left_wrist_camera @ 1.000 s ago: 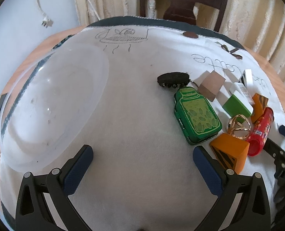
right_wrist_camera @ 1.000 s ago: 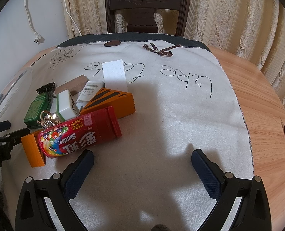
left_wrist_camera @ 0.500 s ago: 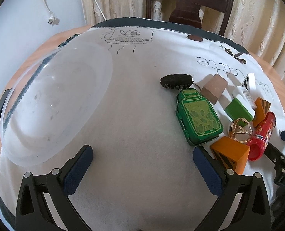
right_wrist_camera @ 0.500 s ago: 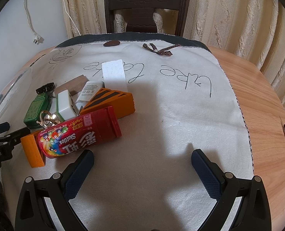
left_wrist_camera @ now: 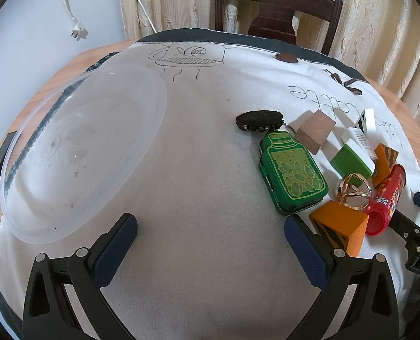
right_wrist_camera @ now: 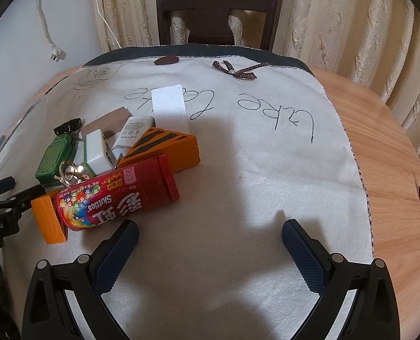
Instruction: Organize rigid objects
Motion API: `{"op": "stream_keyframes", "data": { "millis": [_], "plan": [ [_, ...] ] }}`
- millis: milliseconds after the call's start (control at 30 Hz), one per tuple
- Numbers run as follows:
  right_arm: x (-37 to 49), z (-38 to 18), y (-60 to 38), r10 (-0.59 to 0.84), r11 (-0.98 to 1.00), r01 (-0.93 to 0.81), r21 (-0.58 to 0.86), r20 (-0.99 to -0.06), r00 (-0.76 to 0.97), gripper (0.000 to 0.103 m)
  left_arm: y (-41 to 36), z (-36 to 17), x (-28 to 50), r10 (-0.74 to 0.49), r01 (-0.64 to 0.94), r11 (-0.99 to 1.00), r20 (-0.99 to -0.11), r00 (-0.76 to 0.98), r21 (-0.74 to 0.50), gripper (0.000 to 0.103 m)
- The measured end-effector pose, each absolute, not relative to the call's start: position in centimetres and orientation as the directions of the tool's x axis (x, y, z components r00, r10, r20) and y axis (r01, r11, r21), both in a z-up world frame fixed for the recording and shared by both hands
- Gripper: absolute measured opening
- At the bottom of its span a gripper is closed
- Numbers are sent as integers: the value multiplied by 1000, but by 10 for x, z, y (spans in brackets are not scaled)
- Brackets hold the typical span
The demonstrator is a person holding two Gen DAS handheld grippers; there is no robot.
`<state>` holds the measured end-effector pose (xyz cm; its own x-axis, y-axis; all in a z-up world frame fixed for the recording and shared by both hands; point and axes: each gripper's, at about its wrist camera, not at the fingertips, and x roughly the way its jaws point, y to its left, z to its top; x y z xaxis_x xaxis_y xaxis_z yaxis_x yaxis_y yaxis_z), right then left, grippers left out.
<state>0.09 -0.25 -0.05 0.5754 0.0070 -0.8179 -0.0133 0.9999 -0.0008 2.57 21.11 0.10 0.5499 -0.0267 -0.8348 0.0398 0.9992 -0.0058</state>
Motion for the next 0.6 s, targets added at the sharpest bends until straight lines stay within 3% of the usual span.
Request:
{"op": "stream_keyframes", "data": {
  "millis": [600],
  "plan": [
    [-7,27,28,205,975,-192,110,-773,600,103,212,3,23,-45,38,999,-830,556,-29,103]
  ]
}}
